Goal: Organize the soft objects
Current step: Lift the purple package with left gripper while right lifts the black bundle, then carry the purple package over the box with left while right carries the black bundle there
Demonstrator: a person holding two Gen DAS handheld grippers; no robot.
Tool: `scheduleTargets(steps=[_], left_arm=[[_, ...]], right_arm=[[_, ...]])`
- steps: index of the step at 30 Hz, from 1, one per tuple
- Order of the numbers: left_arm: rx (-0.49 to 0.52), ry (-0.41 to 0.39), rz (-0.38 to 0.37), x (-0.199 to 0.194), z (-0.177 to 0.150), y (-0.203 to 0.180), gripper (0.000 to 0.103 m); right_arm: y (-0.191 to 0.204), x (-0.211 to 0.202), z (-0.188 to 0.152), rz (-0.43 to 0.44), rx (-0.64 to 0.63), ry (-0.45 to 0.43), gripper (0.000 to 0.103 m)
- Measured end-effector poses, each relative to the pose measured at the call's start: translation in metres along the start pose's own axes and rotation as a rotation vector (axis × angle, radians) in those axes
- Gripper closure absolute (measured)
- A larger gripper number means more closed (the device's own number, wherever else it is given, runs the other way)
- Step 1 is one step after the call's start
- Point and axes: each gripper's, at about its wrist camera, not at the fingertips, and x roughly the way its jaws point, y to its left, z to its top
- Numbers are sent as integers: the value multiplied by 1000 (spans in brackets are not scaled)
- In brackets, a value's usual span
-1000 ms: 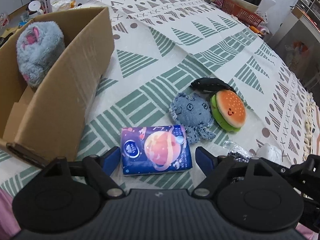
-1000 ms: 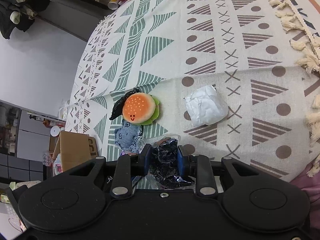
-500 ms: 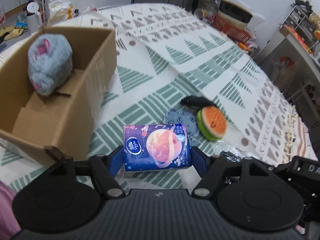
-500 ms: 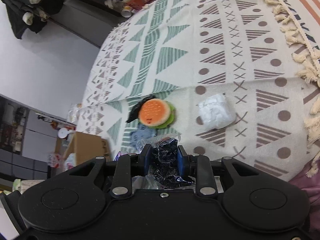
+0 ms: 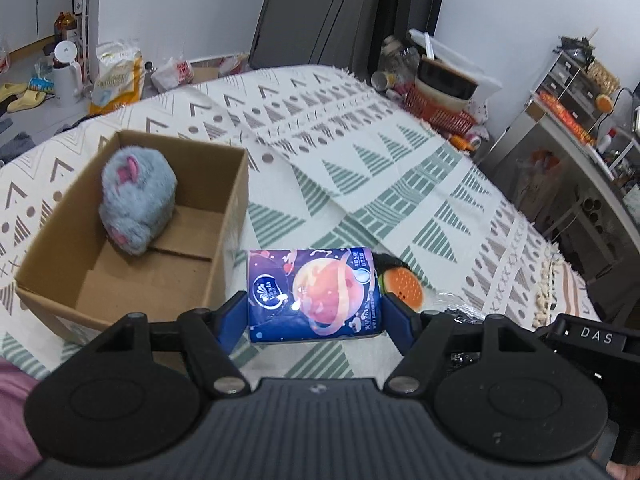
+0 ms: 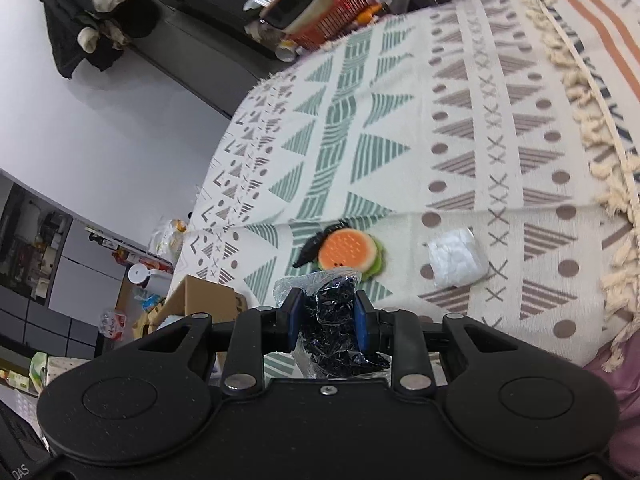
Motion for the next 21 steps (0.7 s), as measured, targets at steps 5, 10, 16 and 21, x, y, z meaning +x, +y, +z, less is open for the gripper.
scheduleTargets(steps=[5, 10, 16, 21], left_arm=[[-13, -27, -5, -12, 8, 13, 33], [-50, -65, -14, -22, 16, 27, 33], [-56, -91, -12, -28, 24, 42, 33], [-104, -101, 0, -31, 34, 61, 33]], right_arm=[[17, -9, 0, 12, -42, -30, 76], [37, -13, -3, 28, -79, -43, 76], [61, -14, -4, 70, -108, -50, 76], [83, -11, -5, 104, -142, -48, 76]])
